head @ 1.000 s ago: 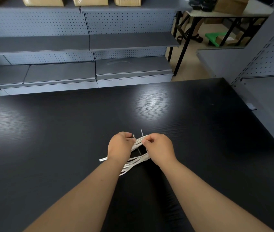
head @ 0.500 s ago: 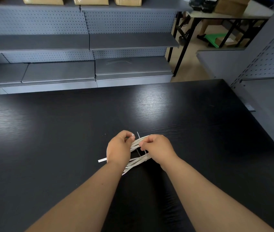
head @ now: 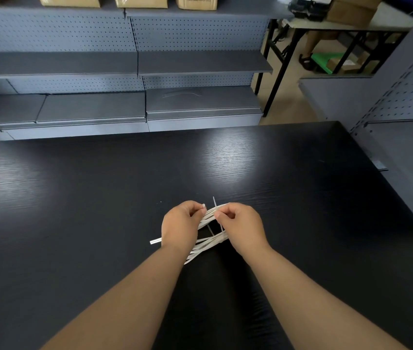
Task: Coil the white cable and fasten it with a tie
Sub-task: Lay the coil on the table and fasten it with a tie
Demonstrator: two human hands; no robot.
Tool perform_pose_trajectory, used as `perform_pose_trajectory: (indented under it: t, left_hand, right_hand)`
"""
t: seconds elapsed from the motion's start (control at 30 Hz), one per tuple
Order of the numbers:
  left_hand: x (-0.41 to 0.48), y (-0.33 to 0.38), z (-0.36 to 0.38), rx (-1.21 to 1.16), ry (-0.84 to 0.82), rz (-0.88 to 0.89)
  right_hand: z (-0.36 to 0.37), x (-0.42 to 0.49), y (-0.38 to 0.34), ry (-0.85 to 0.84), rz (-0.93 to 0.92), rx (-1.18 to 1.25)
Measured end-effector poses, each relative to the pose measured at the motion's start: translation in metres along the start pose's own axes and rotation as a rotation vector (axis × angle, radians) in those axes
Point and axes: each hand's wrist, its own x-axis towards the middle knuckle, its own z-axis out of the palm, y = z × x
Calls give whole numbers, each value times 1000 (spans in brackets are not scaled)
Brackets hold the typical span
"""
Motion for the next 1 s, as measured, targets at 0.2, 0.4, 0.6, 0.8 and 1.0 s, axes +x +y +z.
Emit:
perform_pose_trajectory:
  t: [0.2,0.4,0.6,0.8,1.0]
  left_hand:
    - [0,-2,2,-8,16,1]
    - [1,-1,1,-65,22,-34]
    - [2,1,-1,-20,7,-45]
    - [1,2,-2,-22,6,-31]
    - [2,0,-1,-54,4,-35]
  right_hand:
    - [-2,4,-1,-83,87,83]
    - [-5,5,-4,-142,151,89]
    - [-5,7,-6,-172,175,88]
    - [-4,7,-8,-186,183,76]
    - [-2,7,-9,-177,203,94]
